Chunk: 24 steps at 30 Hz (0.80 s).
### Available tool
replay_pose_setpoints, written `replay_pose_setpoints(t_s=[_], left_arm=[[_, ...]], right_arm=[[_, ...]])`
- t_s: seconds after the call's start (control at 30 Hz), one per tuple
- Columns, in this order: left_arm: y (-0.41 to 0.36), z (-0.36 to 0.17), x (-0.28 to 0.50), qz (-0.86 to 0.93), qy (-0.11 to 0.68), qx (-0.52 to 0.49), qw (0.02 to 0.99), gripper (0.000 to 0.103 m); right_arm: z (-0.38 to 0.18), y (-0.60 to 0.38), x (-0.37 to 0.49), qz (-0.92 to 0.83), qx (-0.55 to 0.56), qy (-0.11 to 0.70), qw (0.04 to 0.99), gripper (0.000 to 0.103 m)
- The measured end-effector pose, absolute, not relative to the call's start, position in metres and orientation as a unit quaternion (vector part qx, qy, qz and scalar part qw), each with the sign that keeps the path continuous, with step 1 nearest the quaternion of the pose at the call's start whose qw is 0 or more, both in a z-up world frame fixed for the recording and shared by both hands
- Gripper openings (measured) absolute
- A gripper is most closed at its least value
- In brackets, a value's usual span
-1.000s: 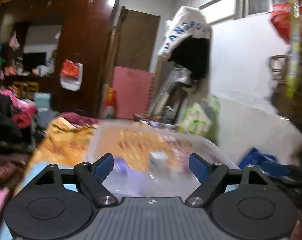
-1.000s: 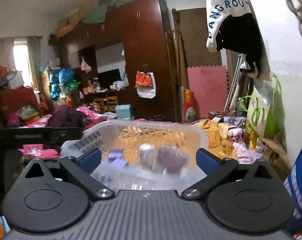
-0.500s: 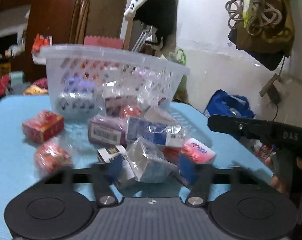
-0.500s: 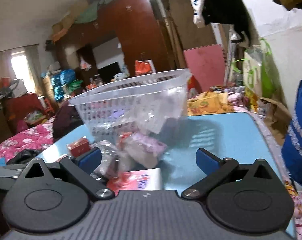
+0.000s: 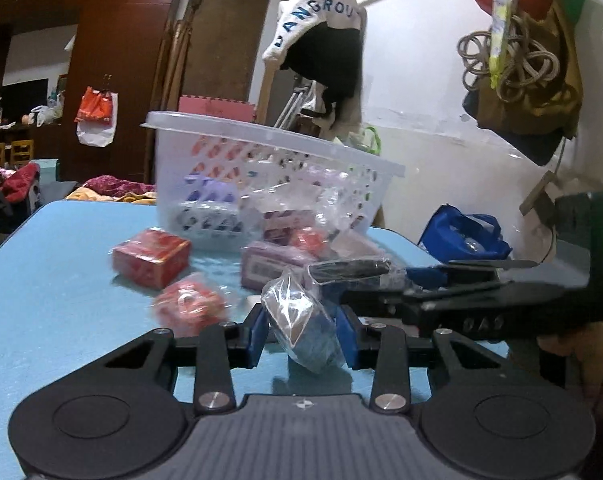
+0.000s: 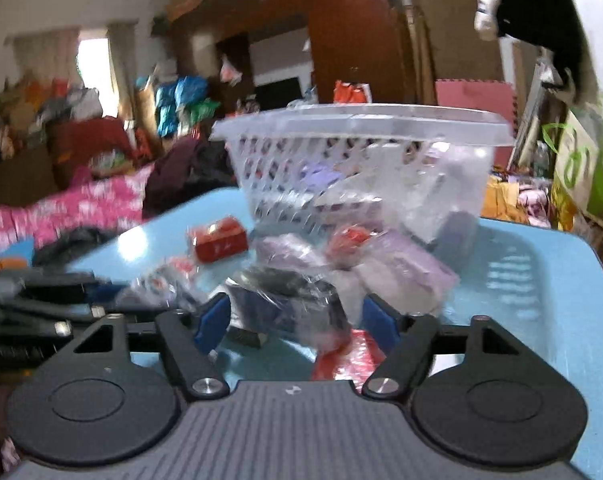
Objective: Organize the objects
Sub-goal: 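Grasp a clear bagged item with the left tool while the right tool grasps a clear bag, then lower both held bags into the basket and open both tools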
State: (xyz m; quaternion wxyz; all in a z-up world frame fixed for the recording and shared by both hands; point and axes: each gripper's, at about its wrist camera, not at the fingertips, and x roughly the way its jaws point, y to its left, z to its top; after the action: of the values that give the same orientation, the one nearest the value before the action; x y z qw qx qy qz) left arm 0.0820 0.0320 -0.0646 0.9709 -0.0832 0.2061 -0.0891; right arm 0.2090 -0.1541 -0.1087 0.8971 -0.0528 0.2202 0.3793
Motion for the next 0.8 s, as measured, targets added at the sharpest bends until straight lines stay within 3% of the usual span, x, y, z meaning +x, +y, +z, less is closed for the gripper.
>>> replay_pose_setpoints(t_s=[0.07,0.2,0.8], left_arm=[[0.039,-0.066,0.082,-0.091,0.206,-0.090,0.970,0.042],[0.043,-0.065,0.080,-0.092,0.199,-0.093,0.971,0.042],[0.046,-0.052,0.067,-0.116,0.154,-0.092,0.977,0.041]], right_arm=[[-0.108,-0.155,0.204,0.381,-0.061,0.207,0.899,0.055],[-0.104,-0.163,0.195,0.382,-0.059,0.186,0.903,0.052],[-0.091,-0.222,0.187,0.349,0.027,0.148,0.925,0.048]])
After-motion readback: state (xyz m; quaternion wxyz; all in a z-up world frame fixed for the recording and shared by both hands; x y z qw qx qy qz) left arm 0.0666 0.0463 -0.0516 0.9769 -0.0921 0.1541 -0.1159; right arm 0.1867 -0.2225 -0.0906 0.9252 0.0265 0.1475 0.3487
